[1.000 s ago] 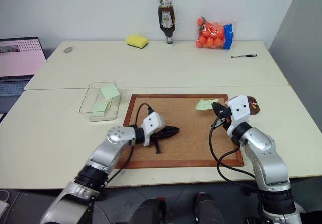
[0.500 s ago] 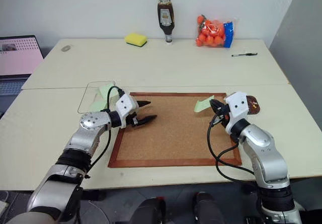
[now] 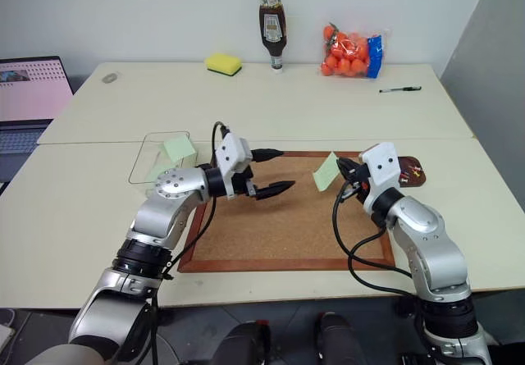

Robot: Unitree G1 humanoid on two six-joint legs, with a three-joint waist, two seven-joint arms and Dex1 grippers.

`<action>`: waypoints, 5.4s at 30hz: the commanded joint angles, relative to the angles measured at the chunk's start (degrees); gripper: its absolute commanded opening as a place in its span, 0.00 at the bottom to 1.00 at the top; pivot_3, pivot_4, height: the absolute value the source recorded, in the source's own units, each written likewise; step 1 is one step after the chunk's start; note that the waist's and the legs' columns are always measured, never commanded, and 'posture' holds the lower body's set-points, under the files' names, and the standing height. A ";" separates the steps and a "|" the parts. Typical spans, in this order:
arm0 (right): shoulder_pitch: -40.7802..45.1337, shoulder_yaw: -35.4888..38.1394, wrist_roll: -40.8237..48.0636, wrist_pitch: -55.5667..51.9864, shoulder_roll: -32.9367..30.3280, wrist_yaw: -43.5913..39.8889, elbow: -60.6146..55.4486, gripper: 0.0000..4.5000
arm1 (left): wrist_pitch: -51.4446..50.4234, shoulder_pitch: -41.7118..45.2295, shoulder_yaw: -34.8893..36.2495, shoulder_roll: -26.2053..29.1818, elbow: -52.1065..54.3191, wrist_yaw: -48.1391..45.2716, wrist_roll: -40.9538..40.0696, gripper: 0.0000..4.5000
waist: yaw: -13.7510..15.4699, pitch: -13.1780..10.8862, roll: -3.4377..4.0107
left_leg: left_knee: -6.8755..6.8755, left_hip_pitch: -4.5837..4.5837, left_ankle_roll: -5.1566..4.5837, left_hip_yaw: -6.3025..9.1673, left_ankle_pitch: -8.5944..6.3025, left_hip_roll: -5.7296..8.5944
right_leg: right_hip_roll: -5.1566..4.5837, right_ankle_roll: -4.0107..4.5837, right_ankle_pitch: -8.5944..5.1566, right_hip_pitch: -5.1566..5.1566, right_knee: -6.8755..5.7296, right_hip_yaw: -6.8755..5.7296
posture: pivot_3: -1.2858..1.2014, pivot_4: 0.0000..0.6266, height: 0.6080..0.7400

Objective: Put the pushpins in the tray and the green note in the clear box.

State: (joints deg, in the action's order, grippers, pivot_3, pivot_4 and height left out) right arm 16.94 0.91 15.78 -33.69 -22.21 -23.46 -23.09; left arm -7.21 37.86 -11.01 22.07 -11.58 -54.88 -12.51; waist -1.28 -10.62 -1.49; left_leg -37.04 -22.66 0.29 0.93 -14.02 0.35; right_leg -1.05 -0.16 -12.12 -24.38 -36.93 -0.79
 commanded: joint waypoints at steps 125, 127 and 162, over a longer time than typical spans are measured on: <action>28.40 -18.97 0.14 7.89 3.54 -24.38 17.37 0.68 | -42.82 -4.45 27.80 11.25 13.25 41.13 5.01 0.10 | 0.86 -0.05 -0.04 | -0.06 0.08 0.03 0.06 0.01 0.00 | -0.14 0.14 0.12 0.04 -0.06 0.00 | 0.52 0.24 1.00; 28.44 -18.89 -0.11 7.87 3.80 -24.50 17.37 0.68 | -43.97 -3.97 28.08 10.74 13.28 41.59 4.50 0.19 | 0.91 -0.05 -0.04 | -0.07 0.08 0.03 0.05 0.01 0.00 | -0.15 0.31 0.22 0.04 -0.07 0.00 | 0.52 0.24 1.00; 25.33 -11.06 3.39 1.12 4.21 -19.62 8.45 0.68 | -39.67 -2.99 19.91 10.08 20.36 35.82 0.48 1.00 | 1.09 -0.05 -0.05 | -0.07 0.10 0.11 0.06 0.05 0.00 | -0.15 0.38 0.27 0.05 -0.07 0.00 | 0.52 0.24 1.00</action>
State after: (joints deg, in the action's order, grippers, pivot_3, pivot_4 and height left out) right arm 43.27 -12.90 17.39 -31.36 -17.49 -44.50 -11.09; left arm -49.43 35.05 9.94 31.24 5.50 -15.86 -10.85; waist -0.19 -10.67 -1.53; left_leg -37.11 -22.56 0.41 0.98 -13.97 0.36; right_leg -1.21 0.21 -11.86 -24.32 -36.99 -0.79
